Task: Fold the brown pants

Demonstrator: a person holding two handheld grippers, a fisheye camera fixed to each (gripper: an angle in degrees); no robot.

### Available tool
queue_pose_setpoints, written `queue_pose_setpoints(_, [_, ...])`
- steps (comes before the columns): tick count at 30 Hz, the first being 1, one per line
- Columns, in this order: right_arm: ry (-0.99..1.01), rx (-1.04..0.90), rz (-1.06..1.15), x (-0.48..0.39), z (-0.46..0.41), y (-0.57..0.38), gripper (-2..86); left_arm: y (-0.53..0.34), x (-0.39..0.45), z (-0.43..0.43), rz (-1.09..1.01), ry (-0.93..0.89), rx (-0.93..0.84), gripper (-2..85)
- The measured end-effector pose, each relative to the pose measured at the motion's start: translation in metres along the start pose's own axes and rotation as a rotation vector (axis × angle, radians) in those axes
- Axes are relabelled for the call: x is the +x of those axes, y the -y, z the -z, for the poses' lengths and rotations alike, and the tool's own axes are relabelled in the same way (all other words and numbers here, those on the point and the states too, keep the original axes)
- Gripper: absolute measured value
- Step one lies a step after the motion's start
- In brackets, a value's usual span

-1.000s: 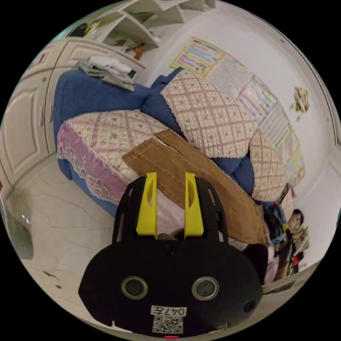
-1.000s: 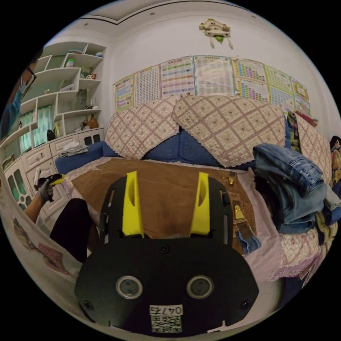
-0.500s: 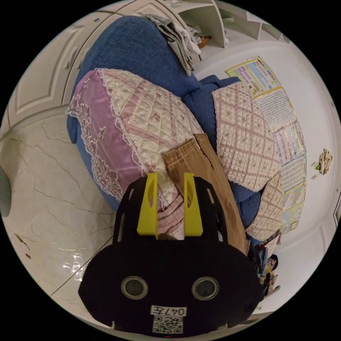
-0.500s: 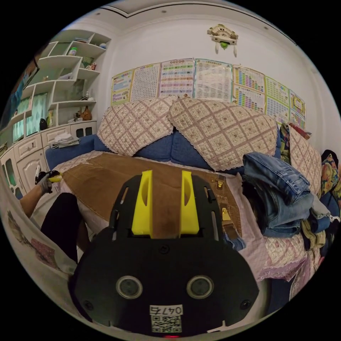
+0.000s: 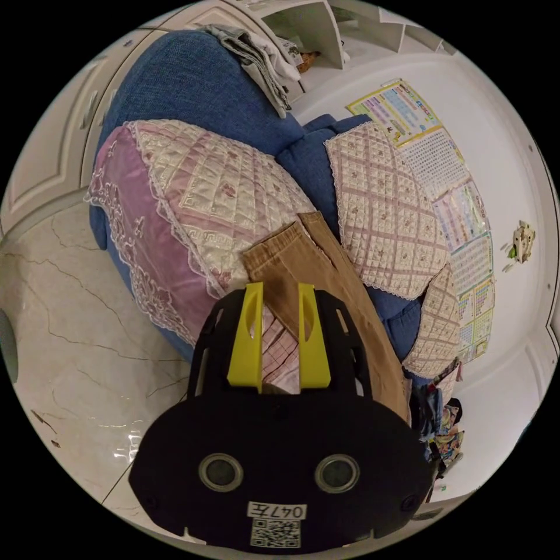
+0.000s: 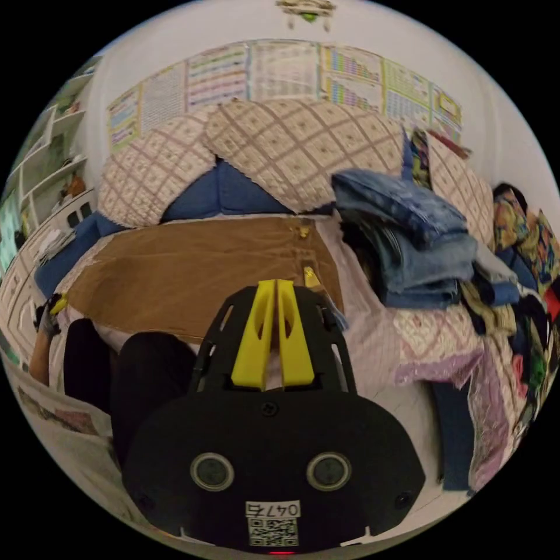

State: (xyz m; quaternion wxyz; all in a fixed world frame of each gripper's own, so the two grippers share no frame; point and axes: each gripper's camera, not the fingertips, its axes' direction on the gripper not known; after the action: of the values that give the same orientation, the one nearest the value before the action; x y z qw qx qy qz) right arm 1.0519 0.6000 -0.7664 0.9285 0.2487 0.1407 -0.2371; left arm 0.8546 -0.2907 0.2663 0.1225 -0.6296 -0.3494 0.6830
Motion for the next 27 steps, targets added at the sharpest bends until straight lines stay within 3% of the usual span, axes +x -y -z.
queue_pose_setpoints(6, [0.094,-0.015,-0.145,0.067,-0.041,-0.068,0.9,-0.018,-0.005,-0.002,-0.021,0.002,-0.059,8.7])
queue_pose_setpoints(10, [0.252,-0.116,-0.269,0.102,-0.091,-0.103,8.8,-0.027,-0.01,-0.01,-0.019,-0.095,-0.104,6.3])
queue_pose_setpoints(17, [0.306,-0.133,-0.397,0.136,-0.142,-0.146,6.4,-0.06,-0.004,-0.019,-0.045,-0.072,-0.097,-0.5])
queue_pose_setpoints(27, [0.426,-0.145,-0.431,0.168,-0.19,-0.183,1.5,-0.105,-0.026,-0.001,0.007,-0.033,-0.071,1.7])
